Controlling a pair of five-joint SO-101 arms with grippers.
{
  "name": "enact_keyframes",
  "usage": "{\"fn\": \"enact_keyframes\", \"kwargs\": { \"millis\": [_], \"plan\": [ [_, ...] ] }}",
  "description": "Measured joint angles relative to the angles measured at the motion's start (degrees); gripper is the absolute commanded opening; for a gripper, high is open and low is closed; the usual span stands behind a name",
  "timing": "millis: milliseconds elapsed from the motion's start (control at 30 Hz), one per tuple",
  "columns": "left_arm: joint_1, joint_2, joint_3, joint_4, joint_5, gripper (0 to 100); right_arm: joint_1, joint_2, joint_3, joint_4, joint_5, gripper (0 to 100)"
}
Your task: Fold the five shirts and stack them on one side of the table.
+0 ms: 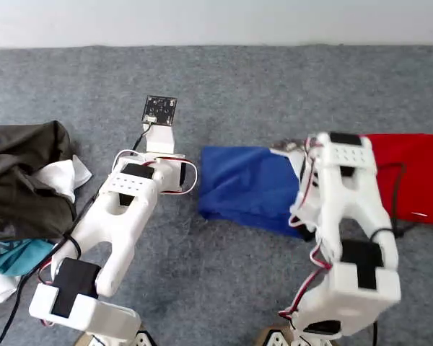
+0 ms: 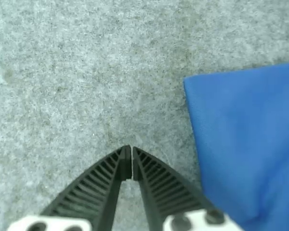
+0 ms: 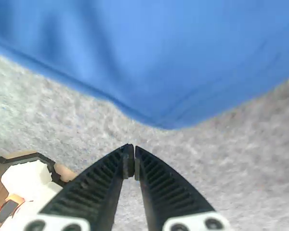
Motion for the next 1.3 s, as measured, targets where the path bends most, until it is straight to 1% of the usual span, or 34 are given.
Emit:
{"fn": "enact_keyframes", "kwargs": {
  "millis": [100, 167, 233, 300, 400, 500, 633, 700, 767, 867, 933, 1033, 1133, 1233, 1300],
  "plan": [
    [0.0, -0.8, -0.2, 0.1, 0.0, 1, 0.0, -8.5, -0.7, 0.3, -2.5, 0.9],
    [0.0, -0.8, -2.6, 2.4, 0.1, 1, -0.8, -15.3, -3.9, 1.1, -4.7, 0.9],
    [0.8, -0.8, -7.6, 6.3, 0.3, 1, -1.9, -21.5, -6.1, 1.1, -5.4, 0.9],
    [2.5, -0.8, -14.0, 10.5, 0.1, 1, -3.4, -24.4, -6.3, 0.3, -5.8, 0.9],
    [6.0, 0.4, -22.6, 11.9, 0.0, 1, -4.7, -24.3, -3.7, -2.4, -6.1, 0.9],
    [9.7, 7.6, -29.2, 11.6, 0.3, 1, -6.4, -21.4, 1.7, -6.5, -6.4, 0.9],
    [13.1, 22.9, -38.6, 11.6, 0.0, 1, -7.0, -16.8, 9.4, -14.9, -9.1, 0.9],
    [12.7, 30.6, -43.9, 12.9, 0.0, 1, -5.8, -14.9, 13.8, -19.1, -9.3, 0.9],
    [11.5, 35.5, -49.5, 17.1, 1.0, 1, -3.8, -14.2, 19.3, -23.5, -8.6, 0.9],
    [10.5, 39.6, -57.8, 22.1, 0.1, 1, -3.2, -14.2, 27.2, -31.3, -7.6, 0.9],
    [10.1, 41.8, -60.7, 23.7, -0.9, 1, -3.2, -16.1, 28.7, -33.8, -7.8, 0.9],
    [9.5, 42.8, -63.6, 26.6, -1.1, 1, -3.3, -21.4, 28.7, -34.1, -8.6, 0.9],
    [9.2, 42.8, -67.6, 30.0, -1.1, 1, -4.0, -28.4, 28.2, -32.3, -8.7, 0.9],
    [9.2, 41.2, -72.2, 35.9, -1.7, 1, -3.7, -36.2, 25.7, -28.8, -8.8, 0.9],
    [9.2, 38.3, -74.6, 40.7, -3.3, 1, -3.8, -41.3, 23.6, -28.3, -9.5, 1.1]
  ]
}}
